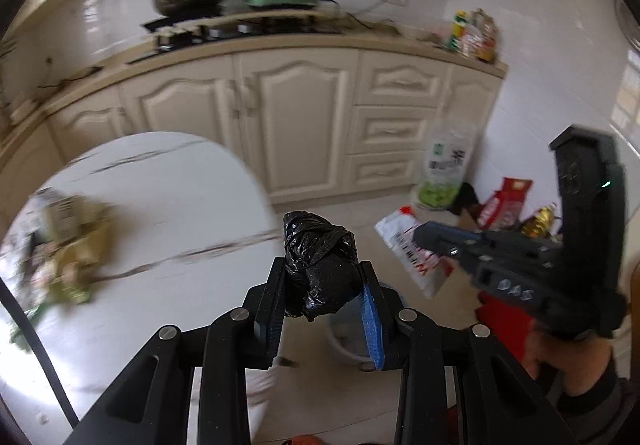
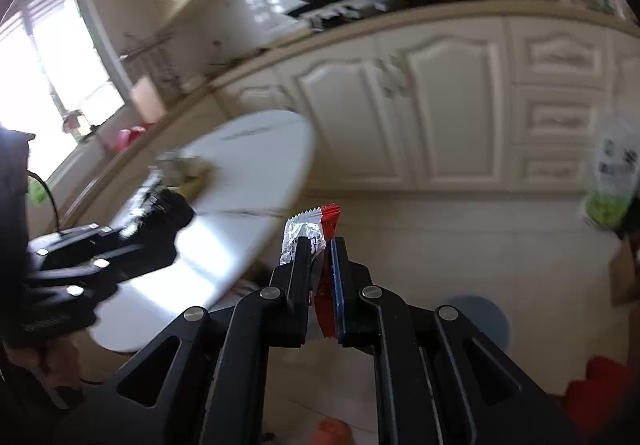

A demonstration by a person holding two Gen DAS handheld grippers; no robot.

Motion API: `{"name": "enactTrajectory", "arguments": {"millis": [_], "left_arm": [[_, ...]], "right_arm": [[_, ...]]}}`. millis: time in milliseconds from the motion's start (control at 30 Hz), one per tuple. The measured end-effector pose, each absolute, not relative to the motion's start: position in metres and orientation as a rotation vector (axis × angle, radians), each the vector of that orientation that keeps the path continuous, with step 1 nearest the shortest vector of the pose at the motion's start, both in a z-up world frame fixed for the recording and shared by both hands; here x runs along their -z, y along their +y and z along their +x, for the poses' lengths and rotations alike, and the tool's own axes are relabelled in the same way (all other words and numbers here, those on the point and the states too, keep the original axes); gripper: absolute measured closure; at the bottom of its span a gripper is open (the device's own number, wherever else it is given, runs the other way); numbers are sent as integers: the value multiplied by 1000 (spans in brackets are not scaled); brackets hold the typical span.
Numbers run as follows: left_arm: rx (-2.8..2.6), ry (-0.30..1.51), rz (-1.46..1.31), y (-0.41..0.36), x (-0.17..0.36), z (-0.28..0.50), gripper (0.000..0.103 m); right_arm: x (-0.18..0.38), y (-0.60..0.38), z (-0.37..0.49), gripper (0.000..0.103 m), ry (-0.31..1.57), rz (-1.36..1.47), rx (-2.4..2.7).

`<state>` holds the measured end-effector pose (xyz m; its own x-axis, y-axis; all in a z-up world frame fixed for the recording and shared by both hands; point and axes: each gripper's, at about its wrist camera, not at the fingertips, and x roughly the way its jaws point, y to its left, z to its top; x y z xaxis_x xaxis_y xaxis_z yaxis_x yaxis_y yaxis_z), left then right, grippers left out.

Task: Collect trash
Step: 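Carry both items to the blue bucket and open both tools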

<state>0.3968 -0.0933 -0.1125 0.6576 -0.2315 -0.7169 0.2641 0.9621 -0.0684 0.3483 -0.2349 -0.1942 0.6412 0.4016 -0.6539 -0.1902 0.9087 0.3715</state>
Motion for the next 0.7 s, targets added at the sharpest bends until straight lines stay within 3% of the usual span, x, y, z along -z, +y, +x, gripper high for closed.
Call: {"name": "enactTrajectory", "arguments": {"millis": [267, 400, 700], "left_arm": [[355, 949, 61, -168, 178, 478, 73], [372, 1031, 74, -196, 220, 517, 72], [419, 1120, 158, -264, 285, 595, 70]], "right_arm": [[280, -308, 368, 89, 895, 373, -196], [313, -333, 369, 67, 933, 408, -156], [337, -383, 338, 56, 925, 460, -38]]}}
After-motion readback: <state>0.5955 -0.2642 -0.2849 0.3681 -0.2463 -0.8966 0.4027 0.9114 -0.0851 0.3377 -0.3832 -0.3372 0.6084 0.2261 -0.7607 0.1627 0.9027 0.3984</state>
